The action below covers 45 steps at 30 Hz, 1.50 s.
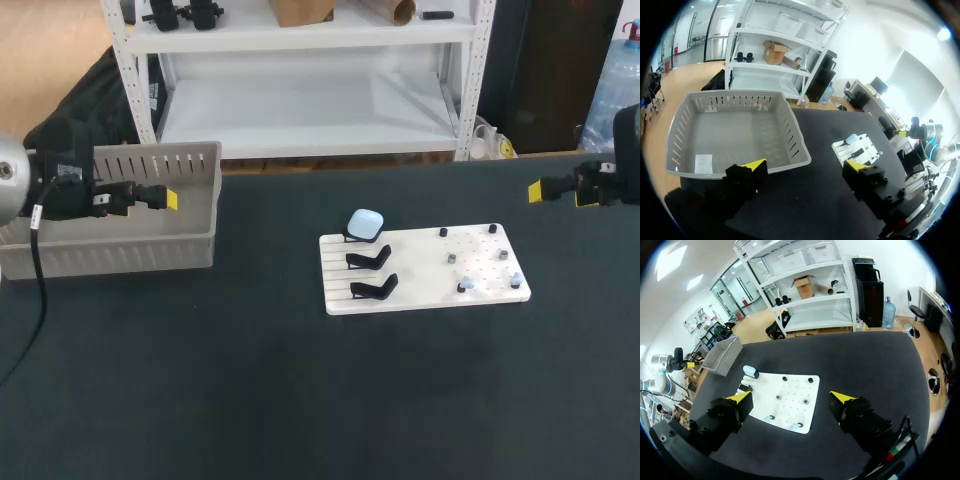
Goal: Pick up each earbud case from the left stands, insert the matching earbuds, close the lid, and place the case in the box.
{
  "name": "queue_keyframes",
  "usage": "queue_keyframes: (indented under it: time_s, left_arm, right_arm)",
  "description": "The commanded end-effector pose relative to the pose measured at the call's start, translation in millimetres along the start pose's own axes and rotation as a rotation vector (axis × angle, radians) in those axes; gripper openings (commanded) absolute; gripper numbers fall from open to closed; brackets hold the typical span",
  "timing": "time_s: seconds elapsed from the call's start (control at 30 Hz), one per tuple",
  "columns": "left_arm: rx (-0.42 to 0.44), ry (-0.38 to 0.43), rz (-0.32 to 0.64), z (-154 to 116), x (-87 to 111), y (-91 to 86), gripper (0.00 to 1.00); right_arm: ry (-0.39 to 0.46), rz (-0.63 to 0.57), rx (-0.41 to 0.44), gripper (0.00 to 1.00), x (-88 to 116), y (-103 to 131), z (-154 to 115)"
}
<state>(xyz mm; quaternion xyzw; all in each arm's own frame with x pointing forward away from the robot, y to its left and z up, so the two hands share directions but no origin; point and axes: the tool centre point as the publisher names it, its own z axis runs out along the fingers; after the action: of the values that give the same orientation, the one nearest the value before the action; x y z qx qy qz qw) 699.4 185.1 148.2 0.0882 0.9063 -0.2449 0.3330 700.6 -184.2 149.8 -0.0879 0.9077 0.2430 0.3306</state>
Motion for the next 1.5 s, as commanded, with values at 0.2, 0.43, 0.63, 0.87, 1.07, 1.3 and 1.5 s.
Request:
queue_keyframes:
  time_s: [0.2, 0.43, 0.63, 0.87, 1.07, 1.3, 1.5]
  left_arm:
    - [-0.005, 0.006, 0.000, 0, -1.3, -0.8, 1.00]
    - [-0.005, 0.006, 0.000, 0, -1.3, -0.8, 1.00]
    - [-0.005, 0.006, 0.000, 0, -1.3, -0.8, 1.00]
    - [0.015, 0.020, 0.046, 3, -2.3, -6.3, 1.00]
    - [0.110, 0.000, 0.220, 6, -10.8, -31.3, 1.00]
    - [0.265, -0.007, 0.455, 16, -23.1, -58.9, 1.00]
    - [0.352, 0.013, 0.600, 35, -29.5, -77.4, 1.00]
  right_arm:
    - [0.000, -0.001, -0.001, 1.00, 0, 0, 0]
    - [0.000, -0.001, -0.001, 1.00, 0, 0, 0]
    - [0.000, -0.001, -0.001, 1.00, 0, 0, 0]
    - [0.000, -0.001, -0.001, 1.00, 0, 0, 0]
    - [0.000, -0.001, -0.001, 1.00, 0, 0, 0]
    - [0.000, -0.001, -0.001, 1.00, 0, 0, 0]
    - [0.000, -0.001, -0.001, 1.00, 0, 0, 0]
